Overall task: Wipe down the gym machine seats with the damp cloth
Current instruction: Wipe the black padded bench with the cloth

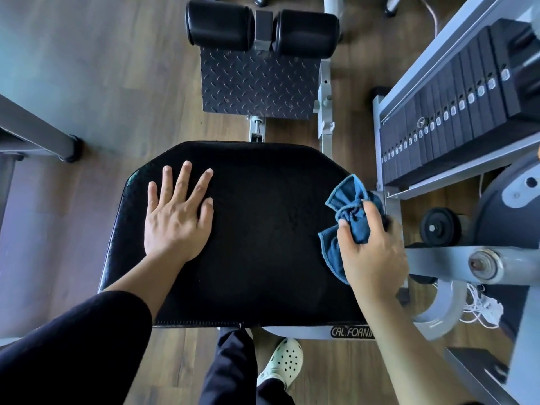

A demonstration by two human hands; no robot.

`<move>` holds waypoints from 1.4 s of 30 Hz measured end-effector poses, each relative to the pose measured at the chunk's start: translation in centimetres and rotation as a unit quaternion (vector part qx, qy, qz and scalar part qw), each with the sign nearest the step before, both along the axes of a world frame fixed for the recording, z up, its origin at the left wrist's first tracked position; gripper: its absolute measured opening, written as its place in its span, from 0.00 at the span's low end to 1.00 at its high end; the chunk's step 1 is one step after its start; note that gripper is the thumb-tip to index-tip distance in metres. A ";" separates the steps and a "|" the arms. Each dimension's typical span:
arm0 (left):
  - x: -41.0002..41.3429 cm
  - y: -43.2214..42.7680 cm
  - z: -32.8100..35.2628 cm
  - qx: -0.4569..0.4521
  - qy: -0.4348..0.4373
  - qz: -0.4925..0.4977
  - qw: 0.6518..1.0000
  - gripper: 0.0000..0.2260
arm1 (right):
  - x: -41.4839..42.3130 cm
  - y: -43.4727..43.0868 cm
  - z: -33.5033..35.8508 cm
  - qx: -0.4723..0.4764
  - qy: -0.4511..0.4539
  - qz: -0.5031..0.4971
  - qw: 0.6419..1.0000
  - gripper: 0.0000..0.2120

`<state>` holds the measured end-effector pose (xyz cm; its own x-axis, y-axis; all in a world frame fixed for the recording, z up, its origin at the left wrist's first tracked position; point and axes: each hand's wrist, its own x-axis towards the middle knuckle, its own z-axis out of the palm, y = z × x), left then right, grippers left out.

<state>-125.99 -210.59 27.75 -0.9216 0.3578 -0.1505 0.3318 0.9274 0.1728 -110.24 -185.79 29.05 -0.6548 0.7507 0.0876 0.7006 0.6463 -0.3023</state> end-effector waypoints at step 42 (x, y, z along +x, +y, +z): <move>10.7 -10.4 2.2 0.005 -0.003 -0.191 0.982 0.39 | 5.8 -7.6 0.3 0.098 0.016 0.505 0.857 0.29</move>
<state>-115.26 -220.96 29.97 -0.7198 0.6778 -0.1498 0.6533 0.7344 0.1838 -104.48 -193.42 29.30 -0.9570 -0.2301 0.1768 -0.2540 0.9589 -0.1268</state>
